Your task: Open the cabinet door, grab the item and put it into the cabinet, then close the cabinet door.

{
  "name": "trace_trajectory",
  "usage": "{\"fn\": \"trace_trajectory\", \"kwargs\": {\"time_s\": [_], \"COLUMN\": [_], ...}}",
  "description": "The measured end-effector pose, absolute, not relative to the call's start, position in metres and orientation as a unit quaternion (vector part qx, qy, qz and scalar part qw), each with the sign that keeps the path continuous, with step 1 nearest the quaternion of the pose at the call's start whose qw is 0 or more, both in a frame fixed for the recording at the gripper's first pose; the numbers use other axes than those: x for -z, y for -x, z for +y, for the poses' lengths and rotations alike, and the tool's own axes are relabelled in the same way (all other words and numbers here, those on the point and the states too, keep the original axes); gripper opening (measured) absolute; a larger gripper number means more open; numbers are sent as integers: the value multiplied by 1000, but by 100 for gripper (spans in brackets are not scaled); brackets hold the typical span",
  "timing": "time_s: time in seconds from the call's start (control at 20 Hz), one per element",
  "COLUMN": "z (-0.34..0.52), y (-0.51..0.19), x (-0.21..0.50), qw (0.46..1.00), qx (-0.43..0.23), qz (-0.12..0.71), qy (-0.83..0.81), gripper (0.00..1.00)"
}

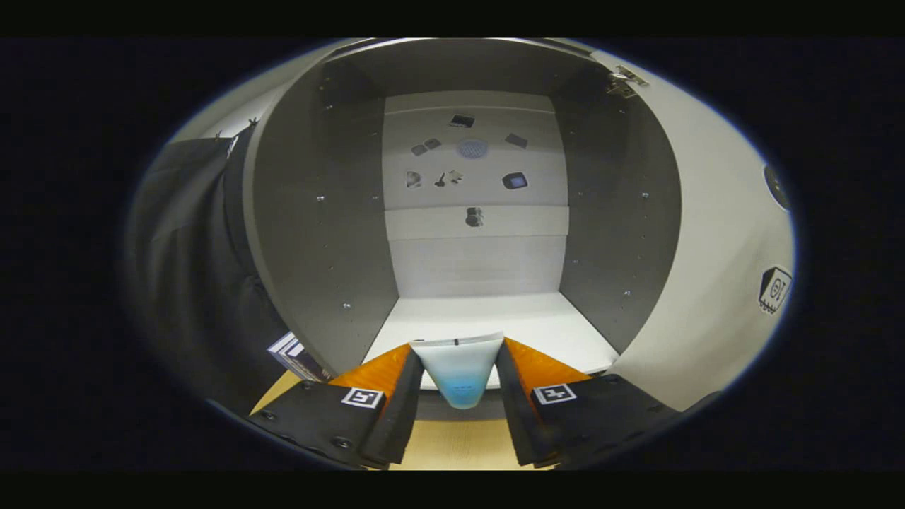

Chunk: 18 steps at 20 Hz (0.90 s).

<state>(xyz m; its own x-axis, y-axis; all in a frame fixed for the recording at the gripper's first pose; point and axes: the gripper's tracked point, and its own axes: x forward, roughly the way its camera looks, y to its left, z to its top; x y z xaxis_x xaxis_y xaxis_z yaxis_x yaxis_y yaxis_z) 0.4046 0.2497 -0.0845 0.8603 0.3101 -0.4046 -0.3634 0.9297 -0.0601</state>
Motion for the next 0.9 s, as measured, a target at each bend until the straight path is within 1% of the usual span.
{"fn": "trace_trajectory", "kwargs": {"time_s": [0.3,0.75,0.8,0.9], "z": [255,259,259,257], "y": [-444,-456,-457,-455], "x": [113,128,124,114], "qw": [954,953,956,960], "qx": [-164,-148,-145,-138], "qz": [238,248,240,224], "qy": [80,89,89,95], "gripper": [63,63,65,73]}}
